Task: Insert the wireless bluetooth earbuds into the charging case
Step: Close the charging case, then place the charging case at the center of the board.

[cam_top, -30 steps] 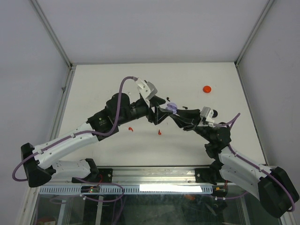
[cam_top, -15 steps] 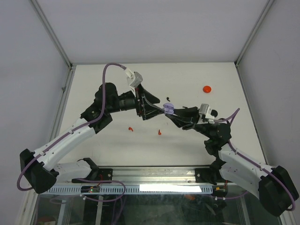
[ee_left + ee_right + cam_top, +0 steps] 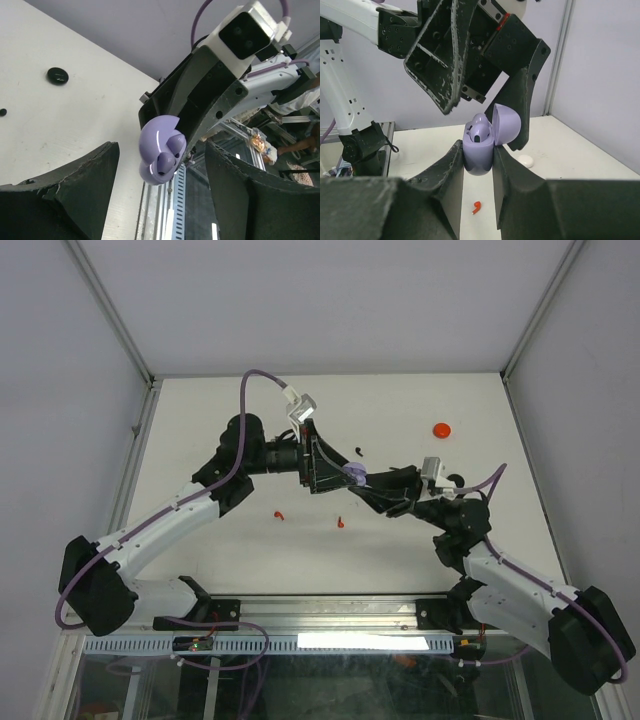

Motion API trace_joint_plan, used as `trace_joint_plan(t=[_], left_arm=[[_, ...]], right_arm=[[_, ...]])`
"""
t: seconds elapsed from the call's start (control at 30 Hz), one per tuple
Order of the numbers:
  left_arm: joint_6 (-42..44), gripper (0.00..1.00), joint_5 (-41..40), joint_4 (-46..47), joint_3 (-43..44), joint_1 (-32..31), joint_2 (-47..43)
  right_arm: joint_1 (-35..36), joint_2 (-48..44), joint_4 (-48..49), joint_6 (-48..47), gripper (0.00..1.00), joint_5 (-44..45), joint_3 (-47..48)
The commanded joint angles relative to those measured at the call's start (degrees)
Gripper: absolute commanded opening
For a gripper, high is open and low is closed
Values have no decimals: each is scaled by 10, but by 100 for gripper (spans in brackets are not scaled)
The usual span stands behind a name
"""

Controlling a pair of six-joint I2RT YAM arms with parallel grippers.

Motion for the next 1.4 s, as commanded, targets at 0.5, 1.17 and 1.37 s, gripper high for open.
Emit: trace_joint_plan(t=[0.5, 1.17, 1.37], left_arm=[[-44, 65, 114, 140, -21, 11, -26], [167, 84, -288, -227, 7, 58, -125], [195, 99, -440, -281, -14, 77, -144]], right_arm=[[2, 24, -6, 38, 0, -3, 27], [-1, -66, -439, 76, 0, 152, 53], [-18, -96, -614, 124, 0, 279, 77]])
